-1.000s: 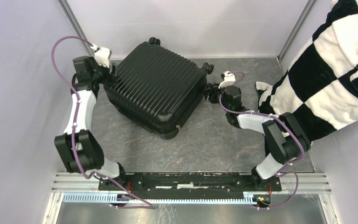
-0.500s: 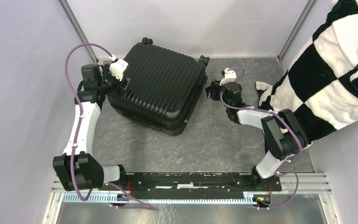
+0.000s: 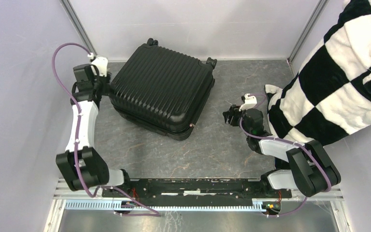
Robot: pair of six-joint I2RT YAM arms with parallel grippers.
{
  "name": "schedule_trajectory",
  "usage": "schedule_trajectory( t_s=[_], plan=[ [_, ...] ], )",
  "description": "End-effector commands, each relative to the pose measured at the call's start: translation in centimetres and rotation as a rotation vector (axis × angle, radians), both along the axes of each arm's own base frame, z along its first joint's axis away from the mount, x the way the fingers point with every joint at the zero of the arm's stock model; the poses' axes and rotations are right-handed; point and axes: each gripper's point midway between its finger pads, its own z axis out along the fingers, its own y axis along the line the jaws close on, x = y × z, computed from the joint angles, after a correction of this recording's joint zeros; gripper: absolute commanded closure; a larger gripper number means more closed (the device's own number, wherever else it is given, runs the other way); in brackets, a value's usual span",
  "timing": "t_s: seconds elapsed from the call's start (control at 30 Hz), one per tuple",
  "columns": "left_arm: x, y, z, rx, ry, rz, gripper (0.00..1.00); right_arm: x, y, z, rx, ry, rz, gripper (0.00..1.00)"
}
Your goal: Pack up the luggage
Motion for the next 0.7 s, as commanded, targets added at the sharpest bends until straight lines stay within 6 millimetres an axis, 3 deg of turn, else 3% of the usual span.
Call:
schedule_trajectory(
  t_s=[0.0, 0.13, 0.37, 0.57, 0.67],
  plan=[
    [1.4, 6.2, -2.4, -0.049, -0.052, 0.308, 0.37, -0.4, 1.3, 1.8, 0.047, -0.059, 0.073, 0.41],
    [2.3, 6.1, -5.4, -0.099, -0.009, 0.310, 0.38, -0.9, 1.9, 1.7, 0.083, -0.054, 0.104, 0.41],
    [2.9, -1.6, -9.5, -0.373, 0.102, -0.017, 0.33, -0.5, 3.8, 2.1, 0.134, -0.061, 0.185, 0.41],
    [-0.1, -7.1, -10.6, -0.460, 0.188, -0.301, 0.33, -0.7, 5.2, 3.0, 0.074, -0.134, 0.318, 0.40],
    [-2.4, -9.1, -11.3, -0.460, 0.246, -0.419, 0.33, -0.7, 4.7, 3.0, 0.057, -0.141, 0.303, 0.40]
  ],
)
